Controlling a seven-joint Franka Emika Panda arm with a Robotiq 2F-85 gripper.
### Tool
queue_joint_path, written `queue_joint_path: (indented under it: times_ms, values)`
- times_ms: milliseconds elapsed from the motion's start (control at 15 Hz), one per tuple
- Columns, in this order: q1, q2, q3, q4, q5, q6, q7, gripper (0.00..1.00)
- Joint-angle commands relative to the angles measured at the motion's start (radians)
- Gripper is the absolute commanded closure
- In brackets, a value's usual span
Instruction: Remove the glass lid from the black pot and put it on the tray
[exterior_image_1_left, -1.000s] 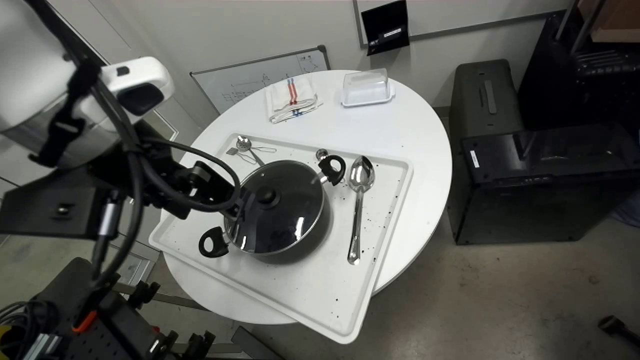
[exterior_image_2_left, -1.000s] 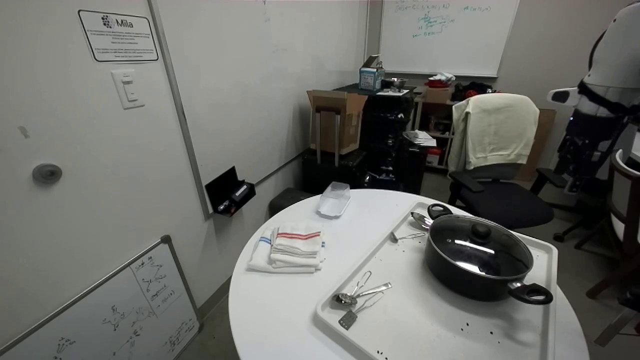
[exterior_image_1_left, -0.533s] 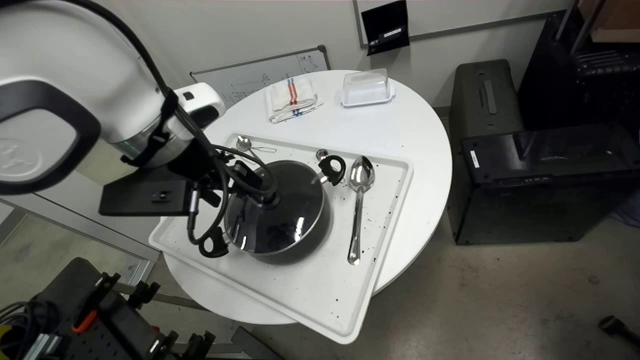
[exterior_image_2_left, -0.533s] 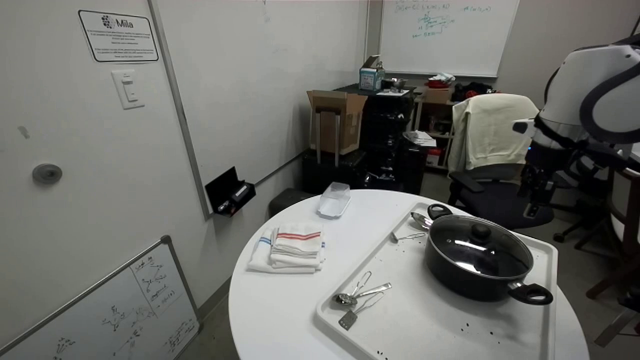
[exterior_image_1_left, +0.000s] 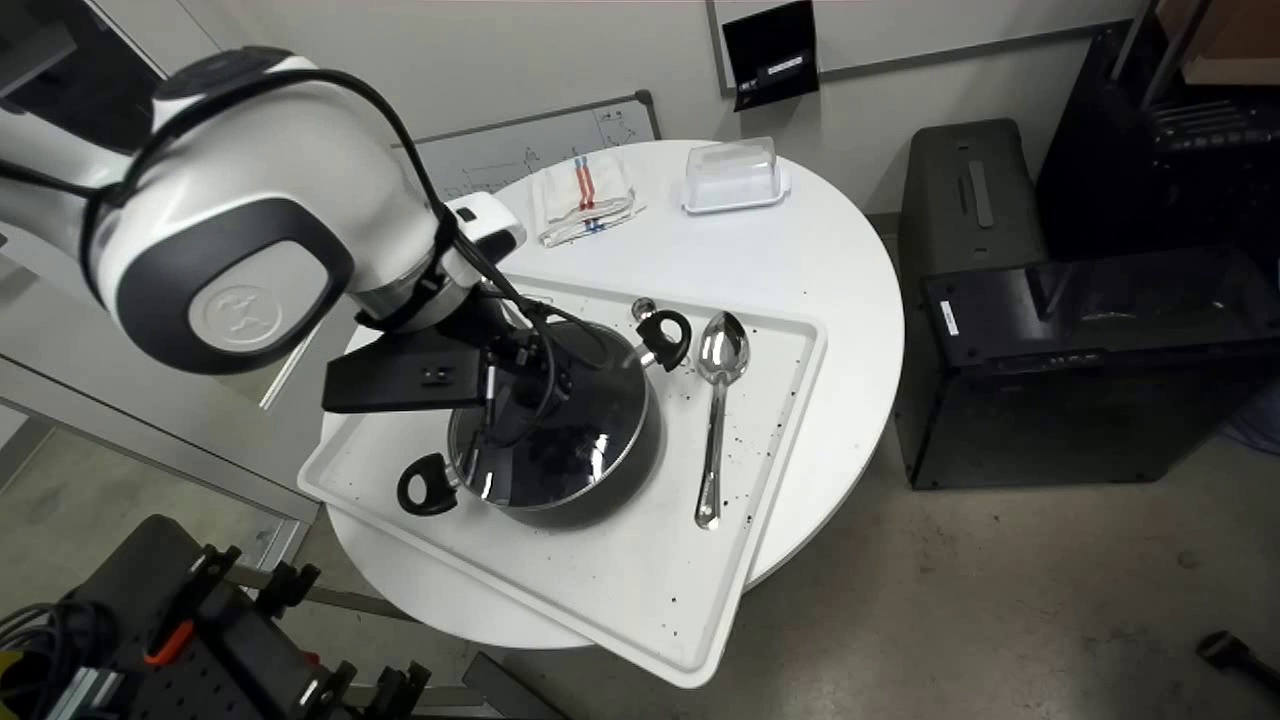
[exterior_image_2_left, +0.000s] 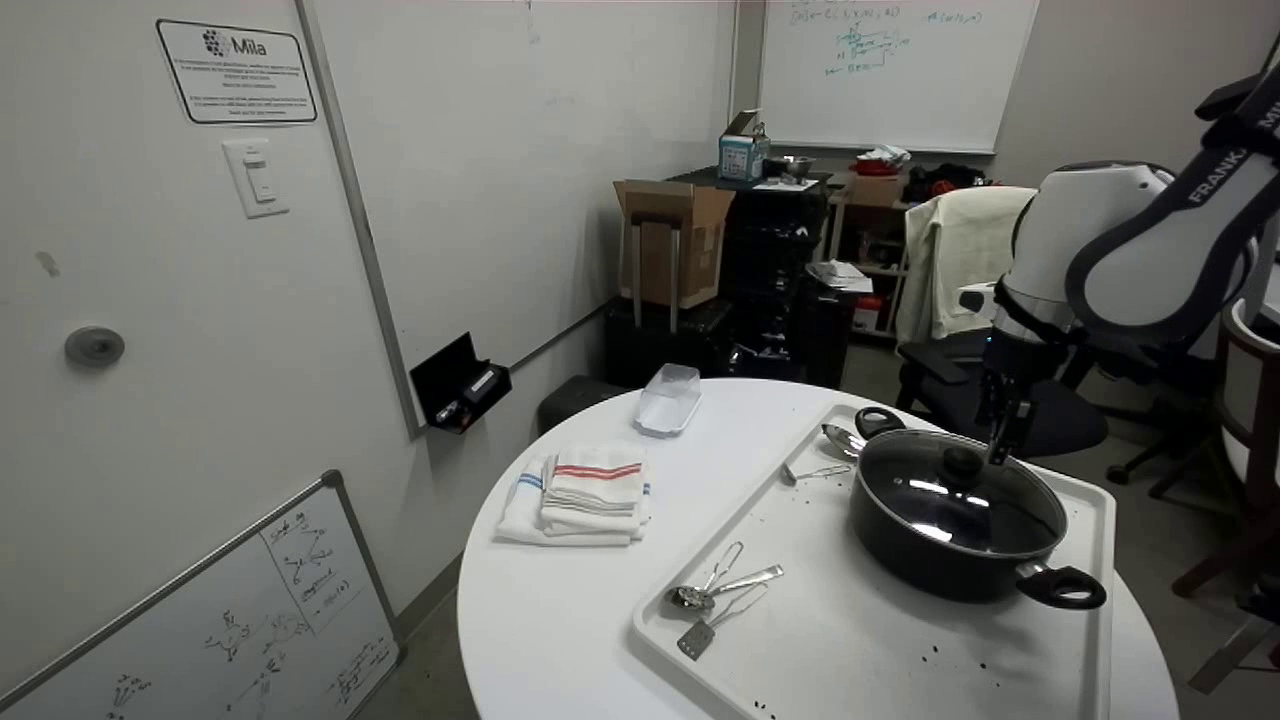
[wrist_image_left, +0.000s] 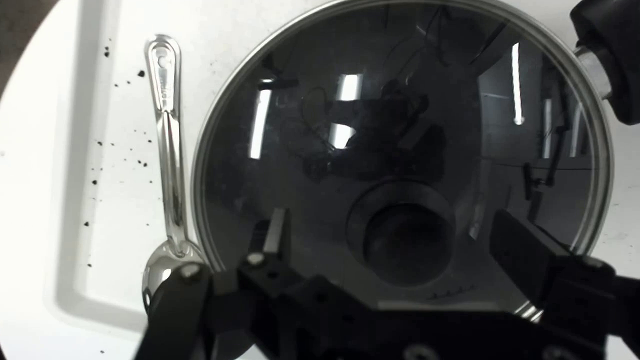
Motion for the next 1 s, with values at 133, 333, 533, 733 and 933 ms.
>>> queue_joint_path:
  times_ms: [133,333,533,733,933]
  values:
    - [-0.027,0.083,0.031,0.061,-0.065,0.058,0.037,0.00]
    - [-0.033,0.088,0.038,0.061,-0.091,0.079,0.045,0.00]
    - [-0.041,0.088,0.047,0.060,-0.108,0.089,0.049,0.33]
    - [-0.052,0.087,0.061,0.060,-0.114,0.085,0.051,0.57]
    - [-0.066,0.085,0.075,0.059,-0.114,0.084,0.048,0.75]
